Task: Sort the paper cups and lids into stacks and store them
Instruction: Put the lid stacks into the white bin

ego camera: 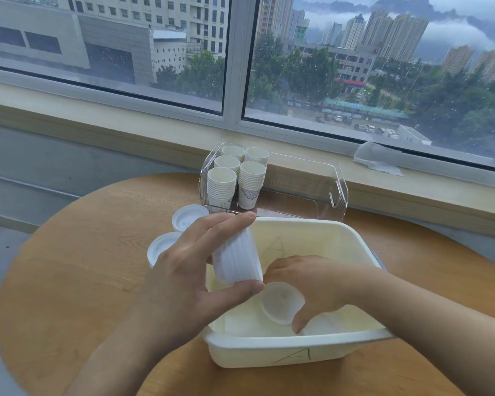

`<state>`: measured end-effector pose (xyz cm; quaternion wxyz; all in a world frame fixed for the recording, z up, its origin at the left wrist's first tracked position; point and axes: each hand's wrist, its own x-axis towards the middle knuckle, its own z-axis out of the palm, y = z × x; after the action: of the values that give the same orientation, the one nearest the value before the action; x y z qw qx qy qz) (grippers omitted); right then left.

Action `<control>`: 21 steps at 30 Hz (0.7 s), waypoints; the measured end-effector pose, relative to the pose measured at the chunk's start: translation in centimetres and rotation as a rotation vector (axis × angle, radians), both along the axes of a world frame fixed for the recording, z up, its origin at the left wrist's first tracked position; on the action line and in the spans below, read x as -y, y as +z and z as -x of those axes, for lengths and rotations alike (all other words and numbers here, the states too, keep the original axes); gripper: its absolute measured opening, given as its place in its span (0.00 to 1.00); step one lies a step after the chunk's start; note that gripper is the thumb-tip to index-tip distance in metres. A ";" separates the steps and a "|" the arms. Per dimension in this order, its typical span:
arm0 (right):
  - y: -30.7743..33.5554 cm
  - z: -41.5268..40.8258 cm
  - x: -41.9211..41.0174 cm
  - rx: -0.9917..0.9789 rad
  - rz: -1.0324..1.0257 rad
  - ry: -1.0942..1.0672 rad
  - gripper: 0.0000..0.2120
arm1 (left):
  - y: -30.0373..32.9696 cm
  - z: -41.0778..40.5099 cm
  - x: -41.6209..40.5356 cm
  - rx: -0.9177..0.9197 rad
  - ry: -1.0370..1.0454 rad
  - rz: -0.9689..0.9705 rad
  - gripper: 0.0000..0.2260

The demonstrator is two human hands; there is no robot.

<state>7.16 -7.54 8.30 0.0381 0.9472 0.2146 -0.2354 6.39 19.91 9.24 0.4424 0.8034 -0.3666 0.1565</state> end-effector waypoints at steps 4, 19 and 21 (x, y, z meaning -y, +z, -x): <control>-0.4 0.0 0.0 -0.001 -0.007 0.014 0.44 | 0.0 -0.1 0.0 -0.007 -0.008 0.010 0.33; 3.9 2.3 2.2 0.176 -0.647 -0.297 0.39 | 0.2 -0.3 0.1 -0.007 -0.021 0.005 0.33; 4.4 3.1 1.9 0.165 -0.859 -0.342 0.39 | 0.2 -0.3 0.4 -0.008 -0.020 0.001 0.33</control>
<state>4.11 -9.44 12.74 -0.3798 0.9144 0.1299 -0.0519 6.70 19.53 9.47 0.4457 0.8001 -0.3728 0.1488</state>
